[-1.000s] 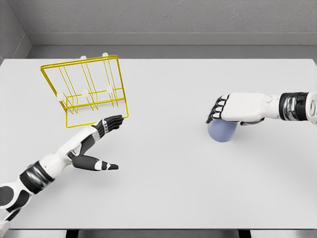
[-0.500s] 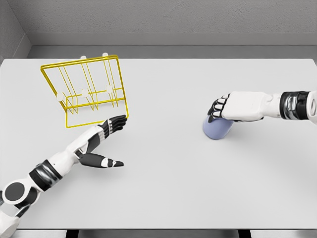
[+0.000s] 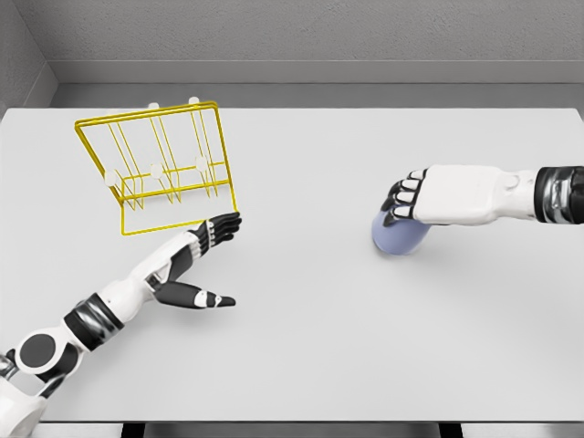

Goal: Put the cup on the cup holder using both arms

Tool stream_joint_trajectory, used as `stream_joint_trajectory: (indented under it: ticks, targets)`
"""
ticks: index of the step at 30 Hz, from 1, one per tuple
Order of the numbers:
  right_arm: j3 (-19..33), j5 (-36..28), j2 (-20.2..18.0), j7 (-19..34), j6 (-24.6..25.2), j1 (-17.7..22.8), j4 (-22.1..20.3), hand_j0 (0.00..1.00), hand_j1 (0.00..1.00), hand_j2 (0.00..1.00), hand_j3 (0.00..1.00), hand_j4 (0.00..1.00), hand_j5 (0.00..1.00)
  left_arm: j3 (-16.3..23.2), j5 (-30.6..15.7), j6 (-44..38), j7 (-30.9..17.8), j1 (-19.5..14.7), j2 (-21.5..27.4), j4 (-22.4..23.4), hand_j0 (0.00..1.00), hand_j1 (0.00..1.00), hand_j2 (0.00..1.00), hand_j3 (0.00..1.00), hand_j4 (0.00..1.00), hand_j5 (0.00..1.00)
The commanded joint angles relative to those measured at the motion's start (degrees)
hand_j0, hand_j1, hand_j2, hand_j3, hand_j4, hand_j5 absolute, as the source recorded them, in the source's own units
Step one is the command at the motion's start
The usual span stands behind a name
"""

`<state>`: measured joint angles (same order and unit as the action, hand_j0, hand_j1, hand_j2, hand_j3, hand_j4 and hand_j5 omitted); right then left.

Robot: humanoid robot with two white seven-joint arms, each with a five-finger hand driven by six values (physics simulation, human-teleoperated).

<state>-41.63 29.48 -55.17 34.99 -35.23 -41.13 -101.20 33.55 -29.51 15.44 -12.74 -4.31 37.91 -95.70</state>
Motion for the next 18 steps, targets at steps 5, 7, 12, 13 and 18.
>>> stream_joint_trajectory:
  ticks: [5,7,12,13,18]
  targets:
    - [-0.73,-0.65,0.86,0.01,0.23,-0.35,-0.05,0.61,0.61,0.61,0.61,0.61,0.61,0.64,0.07,-2.34,0.0,-0.44,-1.17,-0.1,1.0,1.0,1.0,1.0,1.0,1.0]
    - [-0.82,-0.65,0.68,0.01,0.23,-0.35,-0.05,0.61,0.61,0.61,0.61,0.61,0.61,0.64,-0.02,-2.34,0.0,-0.61,-1.26,-0.1,1.0,1.0,1.0,1.0,1.0,1.0]
    - [-5.74,-0.65,4.02,0.01,0.23,-0.35,-0.14,0.61,0.61,0.61,0.61,0.61,0.61,0.73,0.07,-2.43,0.0,-0.7,-1.7,0.08,1.0,1.0,1.0,1.0,1.0,1.0]
    - [-5.74,-0.74,4.72,0.01,0.23,-0.44,-0.14,0.61,0.61,0.61,0.61,0.61,0.61,0.73,0.07,-2.43,0.0,-0.7,-1.7,0.34,1.0,1.0,1.0,1.0,1.0,1.0]
    - [-5.12,-1.97,7.01,0.01,0.23,-2.55,-0.14,0.62,0.62,0.62,0.62,0.62,0.62,0.82,0.07,-2.43,0.0,-0.79,-1.7,0.34,1.0,1.0,1.0,1.0,1.0,1.0]
